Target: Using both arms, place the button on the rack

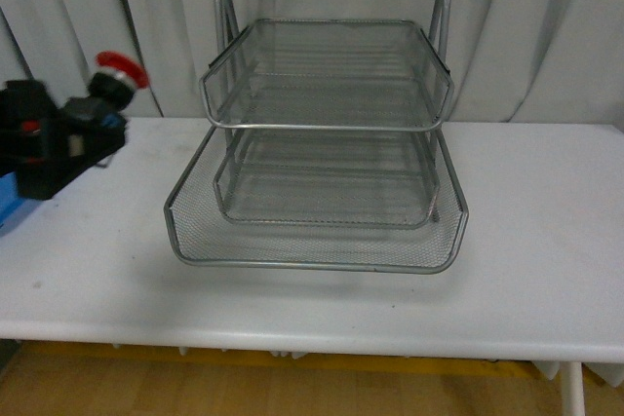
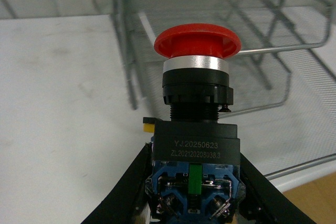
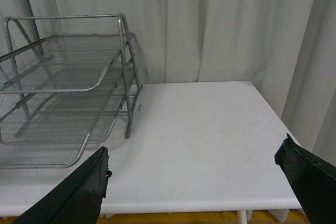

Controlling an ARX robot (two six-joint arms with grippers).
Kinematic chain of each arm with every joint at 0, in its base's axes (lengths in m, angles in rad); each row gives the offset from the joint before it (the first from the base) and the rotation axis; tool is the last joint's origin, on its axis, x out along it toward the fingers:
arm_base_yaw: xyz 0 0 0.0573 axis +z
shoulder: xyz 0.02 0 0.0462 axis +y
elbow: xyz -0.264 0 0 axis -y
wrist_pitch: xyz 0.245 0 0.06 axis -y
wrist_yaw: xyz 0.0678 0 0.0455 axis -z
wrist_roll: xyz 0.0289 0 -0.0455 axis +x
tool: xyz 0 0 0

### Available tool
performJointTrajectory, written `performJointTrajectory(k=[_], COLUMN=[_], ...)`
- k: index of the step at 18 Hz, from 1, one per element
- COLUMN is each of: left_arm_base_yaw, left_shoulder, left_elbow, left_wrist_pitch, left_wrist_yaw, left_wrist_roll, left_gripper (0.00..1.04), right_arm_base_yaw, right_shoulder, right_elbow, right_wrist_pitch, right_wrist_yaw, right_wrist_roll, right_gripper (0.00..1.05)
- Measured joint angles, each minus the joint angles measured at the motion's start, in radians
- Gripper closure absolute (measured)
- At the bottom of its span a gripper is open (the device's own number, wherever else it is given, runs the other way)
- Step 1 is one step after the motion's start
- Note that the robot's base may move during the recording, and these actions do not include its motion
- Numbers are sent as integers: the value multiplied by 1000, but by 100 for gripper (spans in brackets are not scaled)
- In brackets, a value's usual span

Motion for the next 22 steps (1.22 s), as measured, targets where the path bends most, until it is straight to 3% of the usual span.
performJointTrajectory(k=[4, 6, 8, 15, 22], left_arm_base_yaw=[-93, -227, -303, -362, -364], left_shoulder=[12, 50, 111, 377, 546], left_elbow=[19, 19, 27, 324, 582], left_wrist_pitch=[-7, -14, -16, -157, -365], left_wrist_yaw=[-14, -39, -60, -101, -149], left_wrist_roll=[-18, -29, -29, -51, -37], left_gripper=[69, 69, 69, 69, 69], right_arm_base_yaw=[0, 0, 0, 0, 0], right_shoulder=[0, 0, 0, 0, 0], right_elbow=[0, 0, 0, 0, 0], right_wrist_pitch=[0, 0, 0, 0, 0], right_wrist_yaw=[0, 0, 0, 0, 0], right_wrist_roll=[0, 0, 0, 0, 0], right_gripper=[6, 6, 6, 6, 6])
